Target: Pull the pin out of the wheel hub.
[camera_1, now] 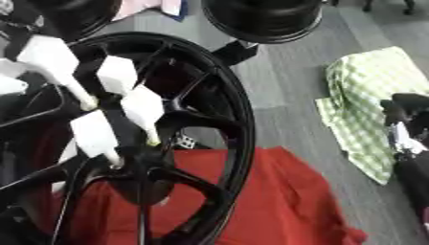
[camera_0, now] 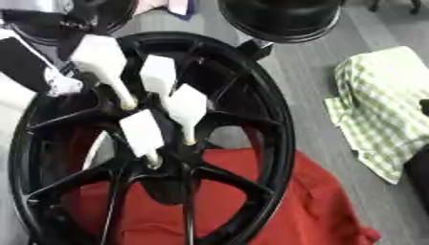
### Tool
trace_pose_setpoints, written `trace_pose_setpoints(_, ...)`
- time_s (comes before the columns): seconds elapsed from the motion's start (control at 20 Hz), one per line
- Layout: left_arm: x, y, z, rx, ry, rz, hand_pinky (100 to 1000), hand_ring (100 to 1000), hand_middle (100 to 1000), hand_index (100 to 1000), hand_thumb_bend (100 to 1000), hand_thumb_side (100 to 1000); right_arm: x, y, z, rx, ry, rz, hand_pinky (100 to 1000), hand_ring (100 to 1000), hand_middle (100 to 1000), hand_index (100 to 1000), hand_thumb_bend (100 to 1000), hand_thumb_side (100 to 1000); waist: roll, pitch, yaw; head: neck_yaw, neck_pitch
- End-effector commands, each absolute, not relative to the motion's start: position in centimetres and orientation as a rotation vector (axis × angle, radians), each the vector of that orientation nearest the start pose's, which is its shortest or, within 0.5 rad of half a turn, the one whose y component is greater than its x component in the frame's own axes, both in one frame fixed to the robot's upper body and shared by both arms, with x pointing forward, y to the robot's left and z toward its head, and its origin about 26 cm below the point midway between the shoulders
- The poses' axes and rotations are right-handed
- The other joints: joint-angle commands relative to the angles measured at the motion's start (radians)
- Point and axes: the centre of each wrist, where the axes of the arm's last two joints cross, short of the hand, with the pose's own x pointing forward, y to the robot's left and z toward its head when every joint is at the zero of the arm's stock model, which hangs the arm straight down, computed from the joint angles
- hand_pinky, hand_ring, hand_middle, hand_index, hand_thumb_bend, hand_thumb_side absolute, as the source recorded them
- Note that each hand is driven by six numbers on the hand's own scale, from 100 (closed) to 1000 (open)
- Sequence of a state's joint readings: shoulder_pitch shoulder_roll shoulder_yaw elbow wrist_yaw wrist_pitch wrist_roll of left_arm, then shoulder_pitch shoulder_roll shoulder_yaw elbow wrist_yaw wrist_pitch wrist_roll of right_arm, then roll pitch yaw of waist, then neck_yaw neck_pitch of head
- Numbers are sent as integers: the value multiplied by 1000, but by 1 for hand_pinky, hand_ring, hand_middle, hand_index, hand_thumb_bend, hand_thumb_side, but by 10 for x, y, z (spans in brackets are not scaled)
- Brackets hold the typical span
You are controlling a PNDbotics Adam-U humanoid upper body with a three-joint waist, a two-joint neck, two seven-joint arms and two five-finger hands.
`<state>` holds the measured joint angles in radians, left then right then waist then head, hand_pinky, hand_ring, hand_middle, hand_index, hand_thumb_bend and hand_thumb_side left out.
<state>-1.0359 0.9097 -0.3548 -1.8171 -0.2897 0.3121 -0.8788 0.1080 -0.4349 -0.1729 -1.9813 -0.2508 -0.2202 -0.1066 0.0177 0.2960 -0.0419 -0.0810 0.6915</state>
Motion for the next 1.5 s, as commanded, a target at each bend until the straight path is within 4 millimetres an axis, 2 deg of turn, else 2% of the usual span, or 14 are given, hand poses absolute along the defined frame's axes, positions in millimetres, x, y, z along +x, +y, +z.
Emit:
trace_pose_setpoints(0.05, 309, 251, 426, 789, -1518, -1615, 660, 442, 295, 384, 100, 217, 236, -360, 128, -294, -2157, 69, 840, 768, 535, 699, 136, 257, -3, -24, 5, -9, -4)
trace_pose_setpoints(0.25, 314, 297, 430, 861, -1503, -1418, 662, 434, 294, 387, 100, 241, 234, -362, 128, -309, -2162, 58, 841, 768, 536, 699, 136, 254, -5, -26, 18, -14, -2)
trace_pose_setpoints(0.55, 318, 363, 419, 977, -1432, -1149, 661, 434, 293, 389, 100, 244, 235, -363, 130, -321, -2182, 31, 840, 768, 536, 699, 138, 251, -15, -19, 33, -28, -16)
trace_pose_setpoints(0.65, 320, 376, 408, 1001, -1397, -1094, 660, 441, 297, 393, 100, 229, 235, -364, 130, -324, -2187, 20, 840, 768, 536, 699, 139, 250, -21, -15, 39, -36, -21)
trace_pose_setpoints(0.7, 322, 381, 401, 1013, -1376, -1074, 660, 445, 299, 394, 100, 100, 235, -364, 130, -326, -2191, 16, 840, 768, 536, 699, 141, 251, -24, -13, 41, -38, -23)
trace_pose_setpoints(0.75, 324, 386, 394, 1021, -1354, -1056, 660, 447, 300, 396, 100, 221, 235, -364, 130, -327, -2195, 11, 840, 768, 536, 699, 139, 250, -27, -10, 44, -39, -25)
trace_pose_setpoints(0.95, 334, 397, 354, 1037, -1280, -1013, 663, 458, 316, 419, 100, 218, 236, -363, 131, -324, -2206, -4, 840, 768, 536, 699, 140, 250, -35, -2, 44, -39, -33)
trace_pose_setpoints(1.05, 338, 401, 333, 1027, -1249, -998, 701, 509, 413, 527, 100, 217, 237, -362, 130, -319, -2208, -11, 840, 768, 536, 699, 140, 250, -41, 3, 41, -40, -39)
trace_pose_setpoints(1.15, 340, 405, 310, 1007, -1215, -987, 755, 599, 542, 672, 100, 298, 237, -362, 131, -316, -2215, -11, 840, 768, 536, 699, 139, 249, -46, 5, 37, -35, -42)
trace_pose_setpoints(1.2, 340, 407, 301, 999, -1202, -987, 797, 681, 648, 778, 100, 377, 237, -361, 131, -313, -2217, -12, 840, 768, 536, 699, 139, 250, -47, 7, 35, -33, -43)
trace_pose_setpoints(1.25, 339, 409, 291, 994, -1189, -988, 849, 787, 791, 868, 100, 521, 237, -361, 131, -310, -2216, -15, 840, 768, 536, 699, 139, 252, -49, 8, 33, -32, -44)
trace_pose_setpoints(1.3, 337, 412, 283, 993, -1176, -988, 874, 837, 853, 914, 179, 654, 238, -360, 130, -307, -2215, -16, 840, 768, 535, 699, 138, 252, -51, 10, 30, -30, -45)
trace_pose_setpoints(1.4, 332, 416, 269, 995, -1154, -986, 895, 880, 910, 956, 316, 783, 238, -359, 130, -301, -2215, -13, 839, 768, 536, 699, 138, 251, -54, 11, 25, -24, -44)
trace_pose_setpoints(1.5, 325, 417, 260, 998, -1147, -987, 896, 883, 916, 965, 354, 843, 239, -359, 131, -296, -2218, -10, 839, 768, 536, 699, 139, 250, -55, 11, 20, -17, -42)
